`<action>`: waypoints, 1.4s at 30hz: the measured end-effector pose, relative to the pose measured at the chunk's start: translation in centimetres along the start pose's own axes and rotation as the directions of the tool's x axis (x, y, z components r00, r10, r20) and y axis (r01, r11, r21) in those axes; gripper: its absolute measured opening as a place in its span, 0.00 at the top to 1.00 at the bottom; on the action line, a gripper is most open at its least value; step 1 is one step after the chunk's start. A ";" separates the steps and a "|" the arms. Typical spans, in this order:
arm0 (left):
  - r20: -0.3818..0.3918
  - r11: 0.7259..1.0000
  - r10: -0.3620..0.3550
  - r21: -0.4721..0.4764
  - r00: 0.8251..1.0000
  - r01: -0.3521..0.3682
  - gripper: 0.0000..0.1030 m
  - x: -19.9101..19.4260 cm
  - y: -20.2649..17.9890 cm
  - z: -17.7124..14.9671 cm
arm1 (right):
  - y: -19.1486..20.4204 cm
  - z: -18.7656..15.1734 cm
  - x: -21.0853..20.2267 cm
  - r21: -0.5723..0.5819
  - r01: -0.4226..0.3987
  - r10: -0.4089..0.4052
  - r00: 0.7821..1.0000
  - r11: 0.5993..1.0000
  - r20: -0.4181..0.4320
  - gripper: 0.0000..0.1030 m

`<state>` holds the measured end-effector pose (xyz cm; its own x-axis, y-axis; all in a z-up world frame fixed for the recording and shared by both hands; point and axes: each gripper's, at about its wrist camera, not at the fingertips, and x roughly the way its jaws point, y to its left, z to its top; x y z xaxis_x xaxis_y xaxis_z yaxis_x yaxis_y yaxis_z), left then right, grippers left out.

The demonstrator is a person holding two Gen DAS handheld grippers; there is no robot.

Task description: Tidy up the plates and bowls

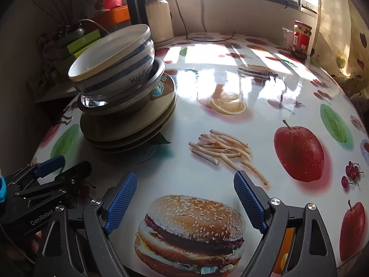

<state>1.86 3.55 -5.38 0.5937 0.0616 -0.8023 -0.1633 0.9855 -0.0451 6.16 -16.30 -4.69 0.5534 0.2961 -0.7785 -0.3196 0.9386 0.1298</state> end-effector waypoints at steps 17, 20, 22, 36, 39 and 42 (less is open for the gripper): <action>-0.006 0.999 0.025 0.035 1.000 -0.025 0.35 0.3 -0.8 0.0 | 0.0 -0.3 0.8 -0.006 0.019 -0.019 1.000 1.000 -0.023 0.15; -0.006 0.999 0.025 0.035 1.000 -0.024 0.35 0.3 -0.8 0.0 | 0.0 -0.2 0.8 -0.002 0.019 -0.019 1.000 1.000 -0.022 0.14; -0.006 0.999 0.026 0.036 1.000 -0.025 0.35 0.3 -0.8 0.0 | 0.0 -0.2 0.8 0.002 0.019 -0.019 1.000 1.000 -0.022 0.14; -0.006 0.999 0.025 0.036 1.000 -0.025 0.35 0.3 -0.7 0.0 | 0.1 -0.3 0.7 0.003 0.028 -0.028 0.999 1.000 -0.021 0.14; -0.006 0.999 0.025 0.036 1.000 -0.025 0.35 0.3 -0.8 0.0 | 0.0 -0.3 0.7 0.004 0.029 -0.029 0.999 1.000 -0.021 0.14; -0.006 0.999 0.025 0.036 1.000 -0.025 0.35 0.3 -0.8 0.0 | 0.0 -0.3 0.7 0.004 0.029 -0.029 0.999 1.000 -0.021 0.14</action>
<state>2.20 2.83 -5.61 0.5848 0.0856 -0.8066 -0.1495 0.9888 -0.0035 6.34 -16.13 -5.40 0.5460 0.2649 -0.7948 -0.3002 0.9476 0.1095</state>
